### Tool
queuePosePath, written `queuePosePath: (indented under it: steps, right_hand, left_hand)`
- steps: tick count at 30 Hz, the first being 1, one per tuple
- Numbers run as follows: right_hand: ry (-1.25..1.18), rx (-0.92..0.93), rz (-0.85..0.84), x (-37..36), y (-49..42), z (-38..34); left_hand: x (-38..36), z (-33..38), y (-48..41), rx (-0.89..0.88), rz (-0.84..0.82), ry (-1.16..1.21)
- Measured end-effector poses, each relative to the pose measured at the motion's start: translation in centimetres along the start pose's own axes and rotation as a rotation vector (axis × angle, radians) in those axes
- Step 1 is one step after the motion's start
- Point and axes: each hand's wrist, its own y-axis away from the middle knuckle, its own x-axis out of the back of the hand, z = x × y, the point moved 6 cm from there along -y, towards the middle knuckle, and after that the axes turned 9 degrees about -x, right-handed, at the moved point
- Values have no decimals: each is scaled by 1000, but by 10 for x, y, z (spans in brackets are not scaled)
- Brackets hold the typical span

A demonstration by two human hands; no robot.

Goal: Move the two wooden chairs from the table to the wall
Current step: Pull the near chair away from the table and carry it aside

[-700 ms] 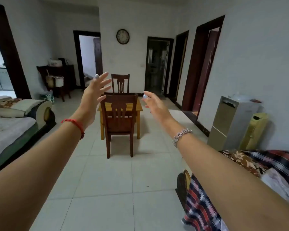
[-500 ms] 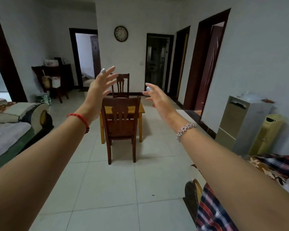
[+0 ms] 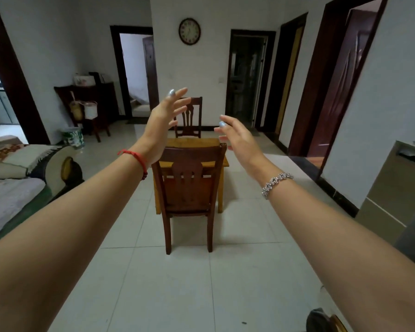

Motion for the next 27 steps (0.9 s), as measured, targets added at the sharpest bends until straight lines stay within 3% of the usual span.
queuePosePath:
  steps: [16,27]
  right_hand:
    - [43,6,-84,-45,-292,62]
    - [92,-127,-176,-115,-470,138]
  left_hand:
    - [7,-193,-234,11,31,8]
    - [32,-373,-364,62,-139,-43]
